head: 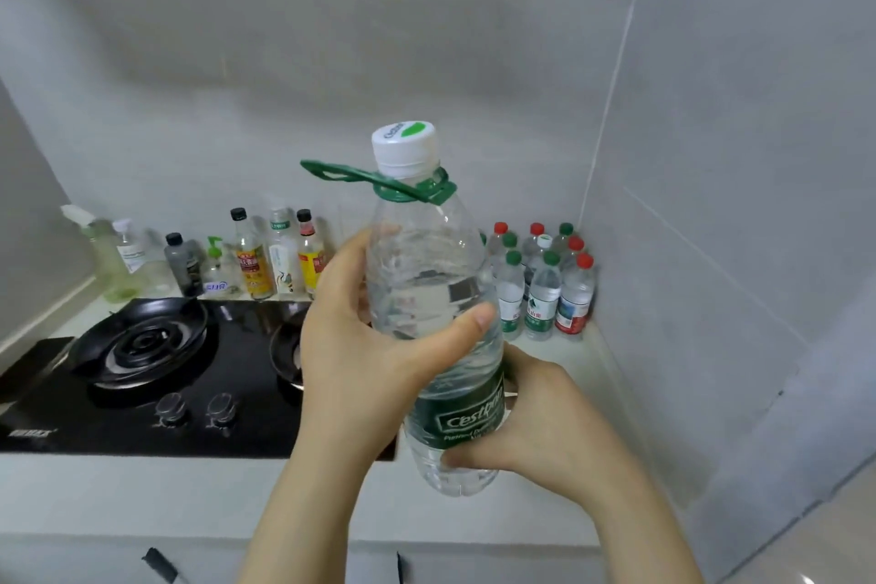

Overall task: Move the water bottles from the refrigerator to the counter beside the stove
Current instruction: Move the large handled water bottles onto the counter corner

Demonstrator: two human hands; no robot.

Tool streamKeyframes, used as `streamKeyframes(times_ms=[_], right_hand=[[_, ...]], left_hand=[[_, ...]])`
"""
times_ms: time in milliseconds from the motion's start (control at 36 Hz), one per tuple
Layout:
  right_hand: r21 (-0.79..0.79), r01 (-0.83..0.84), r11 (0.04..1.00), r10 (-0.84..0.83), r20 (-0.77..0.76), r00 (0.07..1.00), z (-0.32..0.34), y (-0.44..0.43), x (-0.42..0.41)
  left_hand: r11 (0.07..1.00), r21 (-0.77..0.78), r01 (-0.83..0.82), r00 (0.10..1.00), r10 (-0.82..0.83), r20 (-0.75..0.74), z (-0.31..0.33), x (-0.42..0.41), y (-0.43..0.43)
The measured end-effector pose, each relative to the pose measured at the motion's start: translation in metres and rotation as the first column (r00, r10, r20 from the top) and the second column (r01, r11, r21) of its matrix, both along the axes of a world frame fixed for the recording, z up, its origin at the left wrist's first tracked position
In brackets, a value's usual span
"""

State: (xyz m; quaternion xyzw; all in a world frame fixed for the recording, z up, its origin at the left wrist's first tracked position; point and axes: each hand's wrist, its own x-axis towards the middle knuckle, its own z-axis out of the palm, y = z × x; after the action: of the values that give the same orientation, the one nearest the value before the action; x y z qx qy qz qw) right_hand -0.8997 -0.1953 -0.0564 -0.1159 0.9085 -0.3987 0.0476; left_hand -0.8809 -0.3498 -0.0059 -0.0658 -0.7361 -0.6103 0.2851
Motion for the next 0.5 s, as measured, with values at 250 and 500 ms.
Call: streamKeyframes(times_ms=[250,500], right_hand=[[0.017,0.11,0.994,-0.111,0.034,0.993,-0.015,-0.001,-0.07],[0.014,0.217,0.976,-0.217,0.117,0.969,-0.041,0.015,-0.111]], left_hand=[[0.992,0.001,0.123,0.991,-0.123,0.044,-0.014,-0.088,-0.004],[0.967,0.013,0.253,0.957,-0.252,0.146,-0.04,-0.152,0.01]])
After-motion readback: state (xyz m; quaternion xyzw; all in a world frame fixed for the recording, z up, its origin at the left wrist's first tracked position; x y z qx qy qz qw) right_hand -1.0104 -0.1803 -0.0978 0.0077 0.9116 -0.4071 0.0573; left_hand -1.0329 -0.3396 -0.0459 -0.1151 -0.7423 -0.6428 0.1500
